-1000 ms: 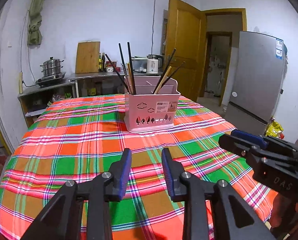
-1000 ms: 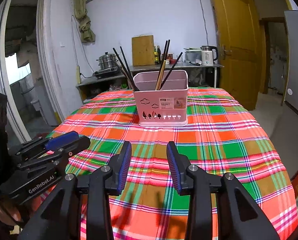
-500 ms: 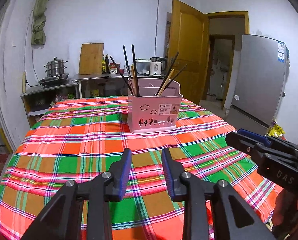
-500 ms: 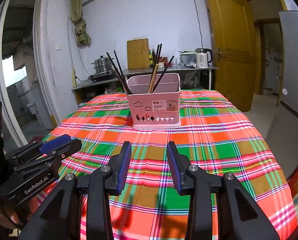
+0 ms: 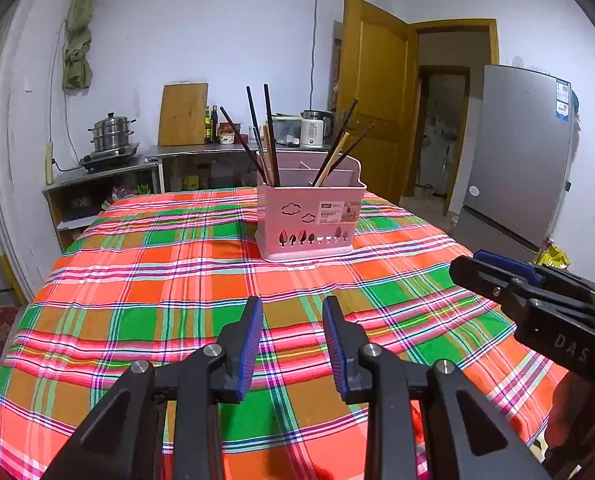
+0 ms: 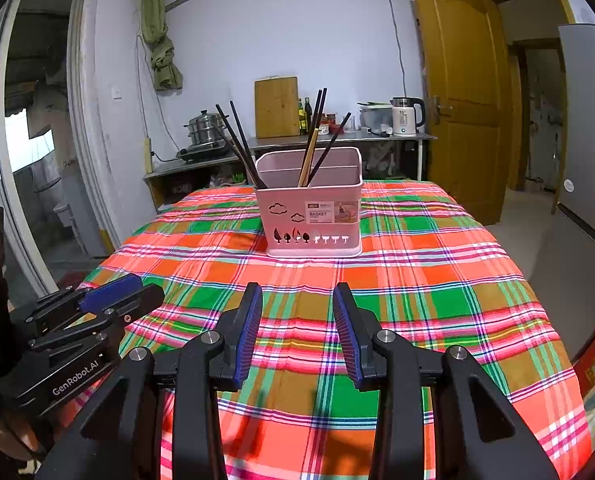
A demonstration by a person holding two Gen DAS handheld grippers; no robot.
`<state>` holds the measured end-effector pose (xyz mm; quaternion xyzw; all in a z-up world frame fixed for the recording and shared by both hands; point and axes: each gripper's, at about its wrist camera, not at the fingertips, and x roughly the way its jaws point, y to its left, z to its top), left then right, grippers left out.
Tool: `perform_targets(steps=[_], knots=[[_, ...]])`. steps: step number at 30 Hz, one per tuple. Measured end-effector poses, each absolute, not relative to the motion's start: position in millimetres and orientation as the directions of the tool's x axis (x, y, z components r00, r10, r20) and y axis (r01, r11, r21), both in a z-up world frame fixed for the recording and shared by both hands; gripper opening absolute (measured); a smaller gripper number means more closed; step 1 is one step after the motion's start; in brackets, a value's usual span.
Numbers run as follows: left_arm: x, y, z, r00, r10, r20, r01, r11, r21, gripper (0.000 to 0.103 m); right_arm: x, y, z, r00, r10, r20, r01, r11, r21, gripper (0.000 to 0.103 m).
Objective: Organize utensils
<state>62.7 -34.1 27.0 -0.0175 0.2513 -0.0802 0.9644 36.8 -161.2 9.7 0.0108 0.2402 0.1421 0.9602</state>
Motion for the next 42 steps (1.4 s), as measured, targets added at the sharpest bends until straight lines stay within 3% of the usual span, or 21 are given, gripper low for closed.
perform_targets(steps=[42], knots=[[62.9,-37.2,24.6,0.858,-0.151,-0.491,0.136,0.988,-0.066,0.031,34.7,-163.0,6.2,0.841,0.268,-0.47,-0.257,0.962,0.09,0.038]])
